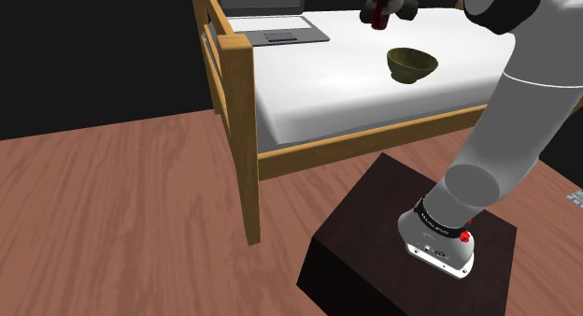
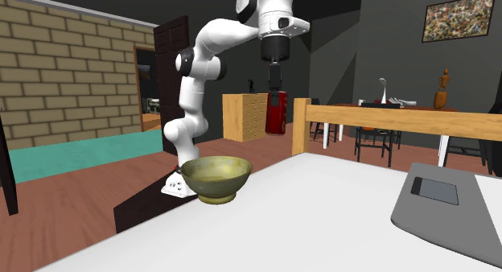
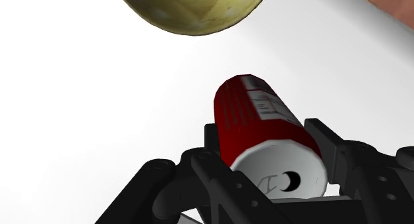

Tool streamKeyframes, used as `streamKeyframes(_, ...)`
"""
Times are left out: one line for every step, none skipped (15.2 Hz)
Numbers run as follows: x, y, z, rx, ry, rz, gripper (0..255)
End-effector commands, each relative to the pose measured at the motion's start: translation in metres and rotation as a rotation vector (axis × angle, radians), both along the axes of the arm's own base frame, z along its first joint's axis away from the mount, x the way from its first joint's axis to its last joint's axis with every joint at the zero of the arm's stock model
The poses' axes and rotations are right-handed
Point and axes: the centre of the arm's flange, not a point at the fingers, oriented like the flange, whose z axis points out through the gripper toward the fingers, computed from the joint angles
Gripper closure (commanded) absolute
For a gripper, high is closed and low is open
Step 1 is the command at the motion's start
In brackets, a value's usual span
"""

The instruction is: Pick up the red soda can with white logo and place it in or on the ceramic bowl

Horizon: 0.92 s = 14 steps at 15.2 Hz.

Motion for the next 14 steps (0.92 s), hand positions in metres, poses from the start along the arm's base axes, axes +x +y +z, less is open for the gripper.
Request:
streamKeyframes(-0.020, -0.008, 0.004, 0.000, 0.000, 0.000, 255)
streamKeyframes(-0.032, -0.013, 0.006, 0.000, 0.000, 0.000, 255)
streamKeyframes(-0.045, -0.017, 0.008, 0.000, 0.000, 0.000, 255)
streamKeyframes(-0.057, -0.022, 0.010, 0.000, 0.000, 0.000, 255)
streamKeyframes(-0.069, -0.027, 0.012, 0.000, 0.000, 0.000, 255)
streamKeyframes(-0.081, -0.032, 0.014, 0.000, 0.000, 0.000, 255)
streamKeyframes(-0.093, -0.037, 0.016, 0.000, 0.000, 0.000, 255)
streamKeyframes(-0.105, -0.042, 0.018, 0.000, 0.000, 0.000, 255)
streamKeyframes(-0.117, -0.047, 0.020, 0.000, 0.000, 0.000, 255)
streamKeyframes(-0.129, -0.052, 0.022, 0.000, 0.000, 0.000, 255)
streamKeyframes(-0.151, -0.061, 0.026, 0.000, 0.000, 0.000, 255)
streamKeyframes(-0.151, -0.061, 0.020, 0.000, 0.000, 0.000, 255)
streamKeyframes(-0.151, -0.061, 0.015, 0.000, 0.000, 0.000, 255)
streamKeyframes(-0.151, -0.061, 0.010, 0.000, 0.000, 0.000, 255)
